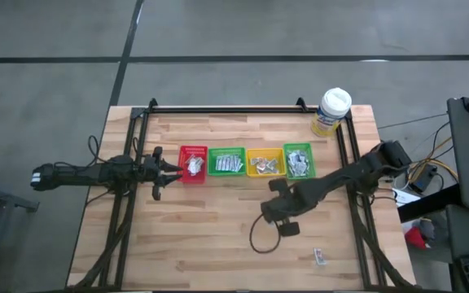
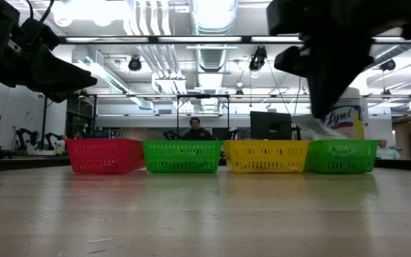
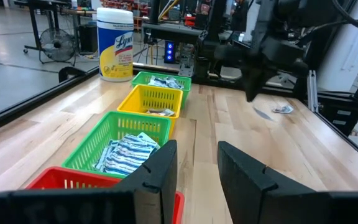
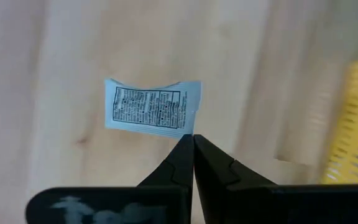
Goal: Pick & Place First Aid Supplies
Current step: Put the orange ointment pack into the yellow bin
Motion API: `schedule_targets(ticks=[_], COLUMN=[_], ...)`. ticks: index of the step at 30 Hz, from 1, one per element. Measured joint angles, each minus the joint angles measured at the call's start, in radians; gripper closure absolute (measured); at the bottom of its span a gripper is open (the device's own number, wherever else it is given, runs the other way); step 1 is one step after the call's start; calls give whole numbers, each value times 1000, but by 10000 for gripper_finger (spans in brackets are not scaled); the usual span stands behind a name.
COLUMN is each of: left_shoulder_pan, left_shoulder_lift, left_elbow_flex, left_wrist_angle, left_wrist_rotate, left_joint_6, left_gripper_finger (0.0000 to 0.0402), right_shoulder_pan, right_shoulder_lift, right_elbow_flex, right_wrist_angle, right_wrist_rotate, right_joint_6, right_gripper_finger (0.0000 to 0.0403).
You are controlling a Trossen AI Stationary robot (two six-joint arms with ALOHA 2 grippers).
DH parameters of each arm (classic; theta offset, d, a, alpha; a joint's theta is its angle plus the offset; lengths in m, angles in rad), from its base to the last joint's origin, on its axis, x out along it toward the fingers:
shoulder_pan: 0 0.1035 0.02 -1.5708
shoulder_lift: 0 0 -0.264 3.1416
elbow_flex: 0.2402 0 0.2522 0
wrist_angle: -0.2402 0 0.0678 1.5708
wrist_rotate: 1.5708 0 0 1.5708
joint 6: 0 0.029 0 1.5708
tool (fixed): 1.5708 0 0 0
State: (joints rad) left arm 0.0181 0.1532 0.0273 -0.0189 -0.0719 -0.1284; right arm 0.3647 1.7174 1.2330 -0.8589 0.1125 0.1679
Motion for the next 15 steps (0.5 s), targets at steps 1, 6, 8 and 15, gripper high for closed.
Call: schedule_targets(ticks=[1,6,8,15], left_shoulder_pan=[0,0,0,0], left_shoulder_lift=[0,0,0,0], left_elbow_flex=[0,0,0,0], left_wrist_angle=[0,0,0,0], left_wrist_rotate=[0,0,0,0], left_joint_6=[0,-1,-1,-2], left_gripper_finger=[289,289,289,289], right_shoulder_pan=[-13,-99,-139,-274], right_shoulder_lift=[-4,-46,-62,-125], right_elbow_flex=[3,-2,-5,-9], right_wrist_angle=[-7,-9,-19,-44], right_wrist_rotate=[16,58,74,152], right_joint_6=[6,58,86,191], right_gripper_finger=[395,395,395,395])
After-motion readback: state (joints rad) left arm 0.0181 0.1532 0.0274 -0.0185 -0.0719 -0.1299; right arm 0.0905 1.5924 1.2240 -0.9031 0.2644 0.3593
